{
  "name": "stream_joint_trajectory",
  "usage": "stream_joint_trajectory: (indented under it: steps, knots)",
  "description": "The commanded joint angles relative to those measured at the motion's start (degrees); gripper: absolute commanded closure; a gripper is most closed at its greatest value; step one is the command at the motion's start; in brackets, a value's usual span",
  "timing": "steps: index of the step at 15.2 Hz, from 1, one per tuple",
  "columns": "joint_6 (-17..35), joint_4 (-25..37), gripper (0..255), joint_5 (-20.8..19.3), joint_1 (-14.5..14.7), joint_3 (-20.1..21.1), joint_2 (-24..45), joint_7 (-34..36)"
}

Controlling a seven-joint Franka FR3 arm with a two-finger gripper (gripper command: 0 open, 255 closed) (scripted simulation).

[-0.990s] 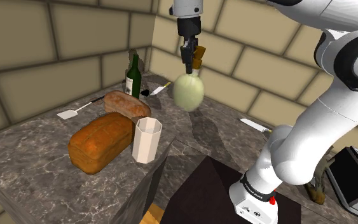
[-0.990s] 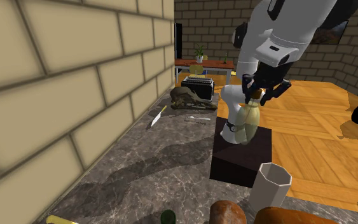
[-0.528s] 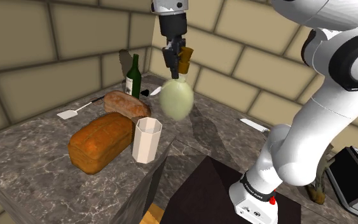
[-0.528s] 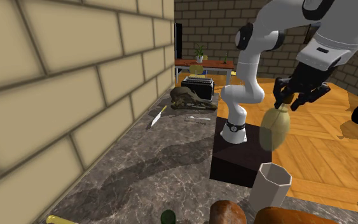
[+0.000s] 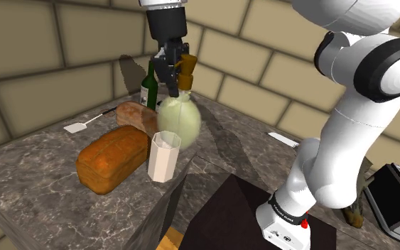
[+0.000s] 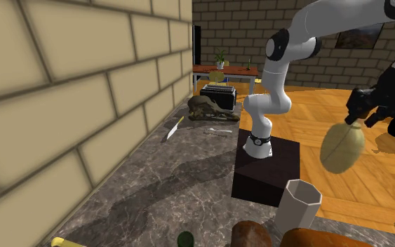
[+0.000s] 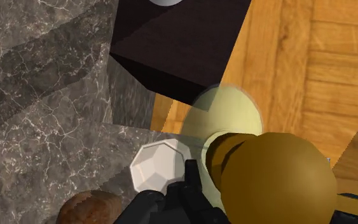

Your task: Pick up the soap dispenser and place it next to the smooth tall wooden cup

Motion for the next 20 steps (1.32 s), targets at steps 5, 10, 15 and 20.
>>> stream_joint_trajectory:
  steps: [5, 10, 15, 20]
  knots:
    - [-3.9, 15.1, 255, -0.7, 6.1, 3.2, 11.4, 8.9]
    - [-3.0, 17.4, 255, -1.0, 8.3, 3.9, 14.8, 11.6]
    - [2.3, 9.7, 255, -0.4, 7.4, 3.8, 12.3, 11.2]
    - [7.0, 3.5, 255, 0.0, 6.9, 3.7, 10.7, 10.8]
